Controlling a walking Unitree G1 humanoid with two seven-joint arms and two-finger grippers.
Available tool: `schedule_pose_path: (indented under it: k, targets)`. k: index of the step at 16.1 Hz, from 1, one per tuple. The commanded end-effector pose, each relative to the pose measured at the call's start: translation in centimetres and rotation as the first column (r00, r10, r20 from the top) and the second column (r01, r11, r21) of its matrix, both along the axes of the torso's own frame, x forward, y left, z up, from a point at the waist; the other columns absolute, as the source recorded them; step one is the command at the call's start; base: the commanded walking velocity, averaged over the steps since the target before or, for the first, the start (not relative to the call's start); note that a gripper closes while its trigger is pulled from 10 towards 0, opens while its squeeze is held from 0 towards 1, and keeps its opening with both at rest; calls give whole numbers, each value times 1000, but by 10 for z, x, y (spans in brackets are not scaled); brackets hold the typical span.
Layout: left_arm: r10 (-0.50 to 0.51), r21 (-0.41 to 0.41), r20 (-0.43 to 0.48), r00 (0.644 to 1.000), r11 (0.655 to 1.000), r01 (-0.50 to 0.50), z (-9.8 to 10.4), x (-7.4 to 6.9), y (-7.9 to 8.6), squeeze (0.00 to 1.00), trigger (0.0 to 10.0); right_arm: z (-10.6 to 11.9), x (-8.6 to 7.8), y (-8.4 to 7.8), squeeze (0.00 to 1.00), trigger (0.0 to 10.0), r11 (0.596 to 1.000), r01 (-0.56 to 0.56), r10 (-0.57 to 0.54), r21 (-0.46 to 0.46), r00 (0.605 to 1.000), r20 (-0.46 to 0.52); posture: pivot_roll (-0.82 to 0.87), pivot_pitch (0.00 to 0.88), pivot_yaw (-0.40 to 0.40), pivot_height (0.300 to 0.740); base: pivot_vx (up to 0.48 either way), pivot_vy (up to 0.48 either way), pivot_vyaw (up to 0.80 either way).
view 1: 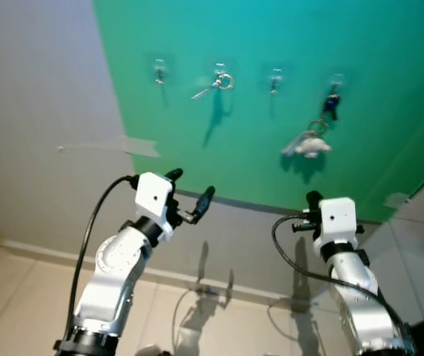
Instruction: Hang keys on a hook
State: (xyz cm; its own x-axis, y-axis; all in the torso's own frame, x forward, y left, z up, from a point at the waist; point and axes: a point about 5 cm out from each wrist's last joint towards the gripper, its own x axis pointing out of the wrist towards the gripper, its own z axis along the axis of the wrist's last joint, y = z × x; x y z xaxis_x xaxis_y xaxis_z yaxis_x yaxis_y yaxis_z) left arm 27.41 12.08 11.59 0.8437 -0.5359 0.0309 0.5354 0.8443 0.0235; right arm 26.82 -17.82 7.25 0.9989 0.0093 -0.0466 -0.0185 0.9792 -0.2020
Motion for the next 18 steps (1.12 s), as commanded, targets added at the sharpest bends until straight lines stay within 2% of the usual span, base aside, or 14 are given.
schedule_pose_path:
  k: [1, 4, 9, 18]
  targets:
    - [-15, -6, 2, 1000, 1000, 15, 5, 1, 0, 0, 10000, 0, 5, 1, 0, 10000, 1000, -2, 2, 17, 1000, -9, -27, 0, -12, 727, 0, 461, 0]
    - [-41, -20, -7, 999, 999, 41, 6, 0, -2, 0, 10000, -2, 10, 2, 0, 10000, 1000, -4, 4, 14, 1000, -22, -27, 0, -14, 727, 0, 464, 0]
    - [-55, -18, -12, 998, 998, 55, 4, 1, -4, 0, 10000, -1, 16, 12, 0, 10000, 999, -27, 27, 39, 1000, -13, -32, 0, -6, 727, 0, 467, 0]
    - [-57, -4, -25, 998, 998, 56, 2, 9, -3, 0, 10000, -4, 18, 18, 0, 10000, 999, -44, 44, 33, 999, -9, -39, 0, 14, 727, 0, 475, 0]
